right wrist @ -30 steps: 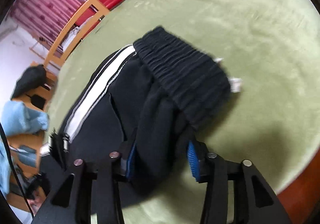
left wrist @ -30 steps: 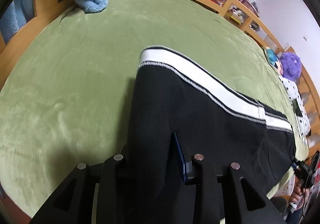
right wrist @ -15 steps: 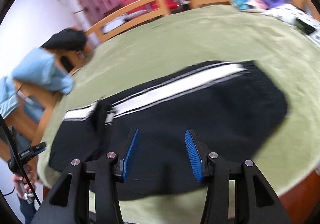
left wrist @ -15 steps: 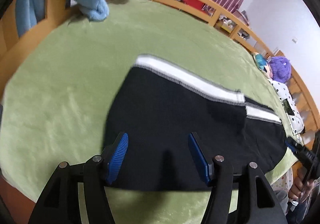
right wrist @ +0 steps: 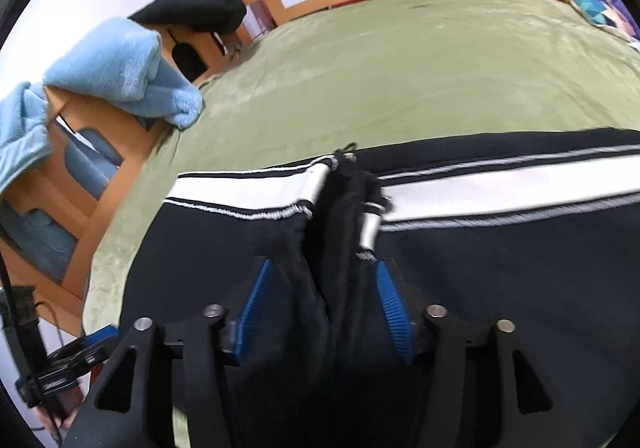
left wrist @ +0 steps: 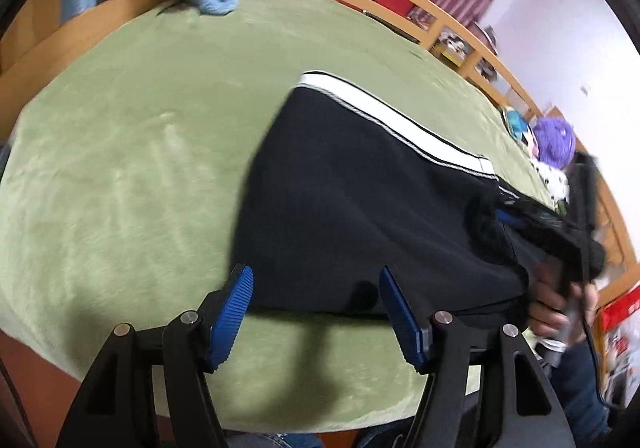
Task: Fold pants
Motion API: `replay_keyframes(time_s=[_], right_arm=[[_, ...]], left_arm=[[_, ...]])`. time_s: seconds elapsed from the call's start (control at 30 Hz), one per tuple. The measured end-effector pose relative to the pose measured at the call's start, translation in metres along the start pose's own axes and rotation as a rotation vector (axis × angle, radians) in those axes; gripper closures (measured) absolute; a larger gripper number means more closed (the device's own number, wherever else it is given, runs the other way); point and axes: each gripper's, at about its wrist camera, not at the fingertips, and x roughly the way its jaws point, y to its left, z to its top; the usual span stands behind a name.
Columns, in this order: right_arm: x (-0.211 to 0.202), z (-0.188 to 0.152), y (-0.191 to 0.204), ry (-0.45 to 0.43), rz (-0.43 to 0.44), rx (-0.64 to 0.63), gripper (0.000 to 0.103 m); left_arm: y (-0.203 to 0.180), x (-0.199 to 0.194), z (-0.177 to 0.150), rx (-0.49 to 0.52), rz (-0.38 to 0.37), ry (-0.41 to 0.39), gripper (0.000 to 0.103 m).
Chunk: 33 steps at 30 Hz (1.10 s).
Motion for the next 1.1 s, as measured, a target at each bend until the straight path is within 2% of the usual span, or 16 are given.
replay_keyframes(time_s=[0.07,0.13,0.17,0.2,0.23,0.3,0.37,0.4,0.43,0.5,0.53,0.73,0.8,0.97,1.07,1.1], right_arm=[[0.028,0.003,-0.001,0.056,-0.056,0.013,0.040],[0.042,0.006,-0.008,0.077,-0.066,0.053,0.041],[0.040,0.008,-0.010,0.055,-0.045,0.065,0.053],[0.039,0.011,-0.012,0.064,0.017,0.070,0.076],[0.036,0.014,-0.014,0.057,0.067,0.086,0.083],[0.015,0.018,-0.023,-0.011,0.173,0.141,0.088],[-0.006,0.016,-0.029,-0.063,0.235,0.181,0.088],[-0.010,0.013,-0.029,-0.068,0.218,0.176,0.088],[-0.007,0.010,-0.028,-0.052,0.189,0.159,0.087],[0.017,0.000,-0.027,0.055,0.079,0.113,0.070],[0.026,-0.004,-0.028,0.096,0.044,0.111,0.069],[-0.007,-0.022,-0.035,0.009,0.071,0.115,0.061],[-0.021,-0.034,-0.028,0.003,0.049,0.072,0.061],[-0.050,-0.067,-0.006,-0.004,0.026,-0.074,0.056],[-0.041,-0.086,-0.009,0.026,0.002,-0.044,0.056],[-0.042,-0.090,-0.010,0.016,0.008,-0.021,0.056]], left_arm=[[0.006,0.000,-0.004,-0.014,-0.007,0.007,0.039],[0.013,0.001,-0.005,-0.018,-0.001,0.011,0.039],[0.014,0.003,-0.007,-0.020,0.007,0.012,0.039],[0.016,0.002,-0.008,-0.026,0.013,0.010,0.039],[0.018,0.001,-0.008,-0.031,0.010,0.005,0.039],[0.018,-0.004,-0.008,-0.033,-0.014,-0.015,0.039],[0.017,-0.007,-0.009,-0.028,-0.030,-0.030,0.039],[0.017,-0.008,-0.009,-0.027,-0.046,-0.036,0.039],[0.017,-0.007,-0.007,-0.030,-0.060,-0.039,0.039],[0.017,0.000,-0.005,-0.052,-0.082,-0.032,0.038],[0.018,0.005,-0.004,-0.073,-0.078,-0.022,0.038],[0.027,0.023,-0.009,-0.143,-0.096,-0.003,0.038],[0.032,0.031,-0.007,-0.172,-0.134,-0.022,0.038],[0.022,0.048,0.004,-0.159,-0.148,-0.006,0.039],[0.011,0.043,0.006,-0.118,-0.232,-0.035,0.054],[0.008,0.041,0.006,-0.112,-0.236,-0.045,0.054]])
